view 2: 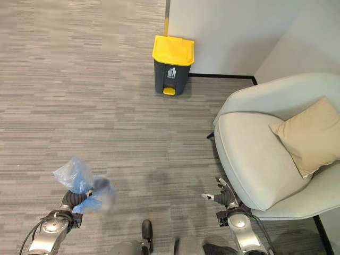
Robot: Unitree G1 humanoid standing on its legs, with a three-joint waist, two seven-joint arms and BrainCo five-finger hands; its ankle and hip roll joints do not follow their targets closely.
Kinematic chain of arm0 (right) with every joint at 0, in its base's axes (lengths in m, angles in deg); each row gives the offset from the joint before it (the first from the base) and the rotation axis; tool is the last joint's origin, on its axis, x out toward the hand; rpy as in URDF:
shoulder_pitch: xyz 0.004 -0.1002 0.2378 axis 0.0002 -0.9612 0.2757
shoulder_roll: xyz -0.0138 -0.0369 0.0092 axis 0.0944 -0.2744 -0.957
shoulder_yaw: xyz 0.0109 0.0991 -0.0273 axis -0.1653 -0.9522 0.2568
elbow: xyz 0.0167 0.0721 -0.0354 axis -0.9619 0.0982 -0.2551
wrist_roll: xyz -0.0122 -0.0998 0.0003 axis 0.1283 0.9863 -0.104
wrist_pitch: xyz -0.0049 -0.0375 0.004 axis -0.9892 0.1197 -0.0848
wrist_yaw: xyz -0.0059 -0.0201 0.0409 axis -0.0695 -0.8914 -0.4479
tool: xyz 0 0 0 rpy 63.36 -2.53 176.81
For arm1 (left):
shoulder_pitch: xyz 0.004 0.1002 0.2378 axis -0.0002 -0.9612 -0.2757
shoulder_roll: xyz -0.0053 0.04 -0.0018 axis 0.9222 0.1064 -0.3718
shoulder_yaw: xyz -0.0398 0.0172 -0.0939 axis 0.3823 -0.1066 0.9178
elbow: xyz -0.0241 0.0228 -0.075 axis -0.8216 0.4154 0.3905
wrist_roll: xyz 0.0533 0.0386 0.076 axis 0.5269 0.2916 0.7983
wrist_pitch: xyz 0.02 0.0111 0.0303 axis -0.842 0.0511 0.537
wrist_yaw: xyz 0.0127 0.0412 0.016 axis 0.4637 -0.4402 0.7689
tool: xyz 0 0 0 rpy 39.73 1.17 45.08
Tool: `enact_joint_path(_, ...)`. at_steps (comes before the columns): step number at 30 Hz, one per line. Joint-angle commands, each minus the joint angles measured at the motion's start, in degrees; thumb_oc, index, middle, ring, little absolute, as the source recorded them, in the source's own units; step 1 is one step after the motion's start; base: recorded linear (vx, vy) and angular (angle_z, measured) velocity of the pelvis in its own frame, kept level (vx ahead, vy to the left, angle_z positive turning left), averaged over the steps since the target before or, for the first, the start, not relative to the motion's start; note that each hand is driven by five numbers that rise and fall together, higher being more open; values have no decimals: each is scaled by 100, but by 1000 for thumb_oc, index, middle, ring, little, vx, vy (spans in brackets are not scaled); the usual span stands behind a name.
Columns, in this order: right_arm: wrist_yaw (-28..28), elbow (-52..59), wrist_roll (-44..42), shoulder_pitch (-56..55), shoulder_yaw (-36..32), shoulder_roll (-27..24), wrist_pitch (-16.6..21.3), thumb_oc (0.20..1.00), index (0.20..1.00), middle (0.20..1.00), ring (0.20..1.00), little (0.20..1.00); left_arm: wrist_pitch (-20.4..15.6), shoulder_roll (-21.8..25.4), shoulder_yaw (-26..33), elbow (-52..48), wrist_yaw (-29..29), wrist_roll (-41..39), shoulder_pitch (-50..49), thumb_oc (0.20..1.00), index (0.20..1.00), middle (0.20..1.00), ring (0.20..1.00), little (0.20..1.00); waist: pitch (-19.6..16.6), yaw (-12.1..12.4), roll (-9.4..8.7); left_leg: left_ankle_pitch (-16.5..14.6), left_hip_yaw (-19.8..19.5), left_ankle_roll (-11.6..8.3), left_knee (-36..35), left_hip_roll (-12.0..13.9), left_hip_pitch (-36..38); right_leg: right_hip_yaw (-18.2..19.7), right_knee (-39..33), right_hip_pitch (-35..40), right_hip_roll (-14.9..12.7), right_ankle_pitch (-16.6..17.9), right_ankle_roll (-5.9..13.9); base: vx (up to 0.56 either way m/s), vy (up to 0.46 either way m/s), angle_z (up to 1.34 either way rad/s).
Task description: Gather garbage on tea table into small bin, then transfer packed bag to large trash can.
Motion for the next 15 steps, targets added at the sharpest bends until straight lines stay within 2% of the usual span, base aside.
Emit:
enact_joint_path(1,28,-79,-235,104,-70,-196,85,1000,1000,1000,1000,1000,-280,133,228,-379,54,-143,-137,200,200,200,200,200,-28,-48,15,-864,-335,-456,709,314,161,-287,-1727,636,-29,1450,196,340,-55,-15)
enact_joint_path(4,26,-34,-199,63,-83,-212,59,1000,1000,1000,1000,1000,-287,114,225,-324,44,-144,-101,200,200,200,200,200,43,-145,21,-1049,-438,-551,658,280,513,-558,-2277,403,-123,1706,328,399,-98,-6)
enact_joint_path(6,11,-3,-136,-42,-103,-234,52,1000,1000,1000,1000,1000,-290,81,149,-292,1,-45,-108,200,200,200,200,200,0,-238,4,-1297,-607,-649,544,217,949,-567,-2448,346,-185,1915,420,656,-236,45)
enact_joint_path(7,22,-23,-188,-98,-138,-248,78,1000,1000,1000,1000,1000,-304,75,131,-320,-32,-26,-130,200,200,200,200,200,-64,-263,-15,-1373,-642,-716,528,231,1085,-541,-2400,387,-220,2005,376,742,-323,102)
enact_joint_path(8,7,-3,-137,-186,-158,-265,62,1000,1000,1000,1000,1000,-279,6,106,-334,-63,-53,-220,200,200,200,200,200,-175,-321,95,-1323,-620,-895,683,482,1209,-569,-2165,455,-155,1906,269,603,-301,73)
enact_joint_path(9,21,-8,-128,-227,-184,-291,58,1000,1000,1000,1000,1000,-275,-35,101,-344,-95,-95,-283,200,200,200,200,200,-253,-344,150,-1169,-623,-1011,848,626,1214,-634,-2104,526,-103,1819,197,482,-264,74)
enact_joint_path(10,25,-9,-120,-236,-184,-296,61,1000,1000,1000,1000,1000,-271,-51,93,-334,-99,-102,-295,200,200,200,200,200,-284,-358,147,-1003,-627,-1051,996,666,1136,-651,-2123,565,-101,1802,162,354,-239,39)
enact_joint_path(11,37,-22,-135,-259,-203,-315,98,1000,1000,1000,1000,1000,-270,-93,68,-324,-123,-113,-306,200,200,200,200,200,-324,-376,192,-621,-616,-1174,1570,825,986,-671,-2148,793,60,1691,39,218,-160,27)
enact_joint_path(12,37,-23,-136,-257,-203,-312,98,1000,1000,1000,1000,1000,-270,-90,69,-323,-123,-113,-304,200,200,200,200,200,-338,-397,174,-598,-635,-1172,1571,805,957,-683,-2170,784,37,1712,38,332,-249,13)
enact_joint_path(13,53,12,-181,-277,-246,-357,108,1000,1000,1000,1000,1000,-252,-120,64,-335,-153,-180,-339,200,200,200,200,200,-337,-377,165,-214,-571,-1214,2423,972,648,-696,-2216,1062,193,1517,-145,292,-220,-9)
enact_joint_path(14,101,-34,-197,-264,-263,-390,115,1000,1000,1000,1000,1000,-260,-147,82,-304,-135,-230,-313,200,200,200,200,200,-330,-367,136,-70,-524,-1195,2738,1019,508,-697,-2274,1194,246,1425,-230,292,-218,-17)
enact_joint_path(15,101,-35,-197,-260,-263,-385,116,1000,1000,1000,1000,1000,-260,-143,83,-302,-135,-230,-309,200,200,200,200,200,-344,-383,111,-40,-532,-1187,2724,989,485,-701,-2288,1178,217,1443,-228,173,-125,-33)
